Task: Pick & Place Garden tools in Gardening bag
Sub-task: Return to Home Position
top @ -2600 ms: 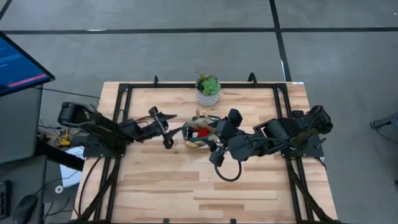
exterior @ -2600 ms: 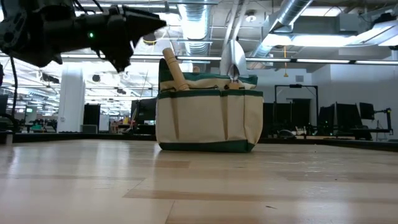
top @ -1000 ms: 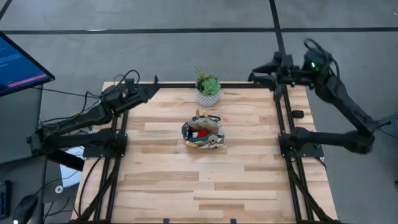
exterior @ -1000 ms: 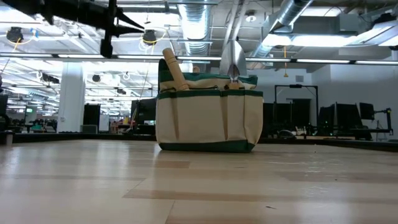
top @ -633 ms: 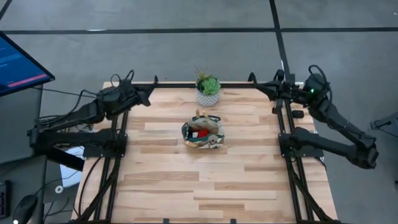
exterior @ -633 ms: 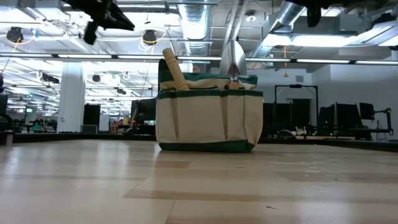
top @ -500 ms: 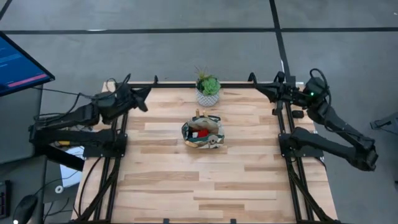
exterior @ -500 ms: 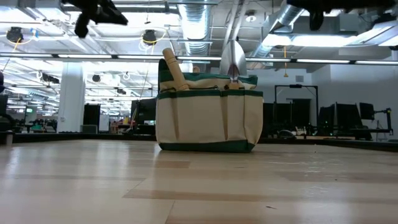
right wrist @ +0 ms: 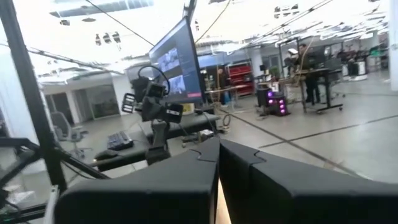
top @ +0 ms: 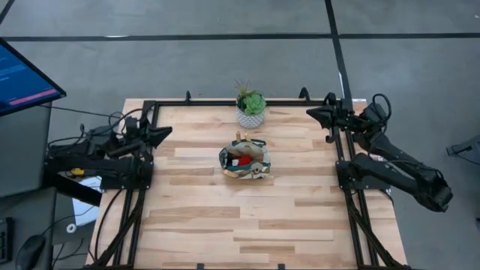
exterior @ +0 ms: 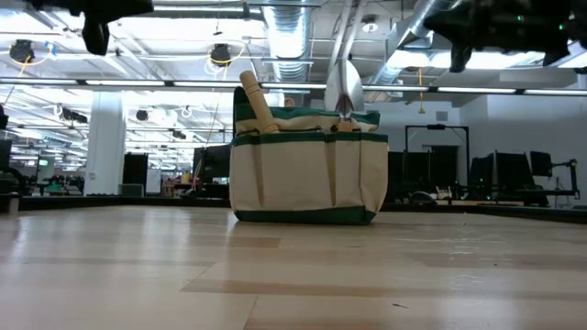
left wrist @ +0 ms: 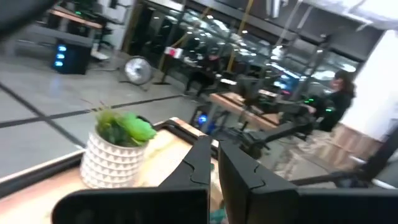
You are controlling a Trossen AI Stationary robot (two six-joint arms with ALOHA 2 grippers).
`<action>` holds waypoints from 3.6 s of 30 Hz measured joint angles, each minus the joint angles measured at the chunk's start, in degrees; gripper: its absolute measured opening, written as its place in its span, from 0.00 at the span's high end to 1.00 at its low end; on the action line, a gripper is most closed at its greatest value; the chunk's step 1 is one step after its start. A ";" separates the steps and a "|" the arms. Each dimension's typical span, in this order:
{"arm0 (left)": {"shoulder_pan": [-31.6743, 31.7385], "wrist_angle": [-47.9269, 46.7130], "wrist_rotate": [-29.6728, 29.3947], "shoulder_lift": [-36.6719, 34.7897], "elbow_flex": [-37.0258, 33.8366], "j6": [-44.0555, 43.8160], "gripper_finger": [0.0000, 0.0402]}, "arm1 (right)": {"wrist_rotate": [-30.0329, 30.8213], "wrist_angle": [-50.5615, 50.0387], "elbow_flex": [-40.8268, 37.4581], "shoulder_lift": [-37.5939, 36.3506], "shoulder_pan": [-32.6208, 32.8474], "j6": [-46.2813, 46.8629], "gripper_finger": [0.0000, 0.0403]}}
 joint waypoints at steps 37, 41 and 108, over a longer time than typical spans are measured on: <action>0.00 13.33 16.79 -12.40 -28.67 -1.79 0.99 | -3.87 11.45 -23.34 0.29 -4.75 10.88 1.00; 0.00 13.45 16.77 -12.42 -28.69 -1.86 0.99 | -3.89 7.39 -23.34 0.29 -4.74 10.98 1.00; 0.00 15.18 16.65 -12.39 -28.74 -1.95 0.99 | -3.89 -4.71 -23.43 0.29 -4.75 10.96 1.00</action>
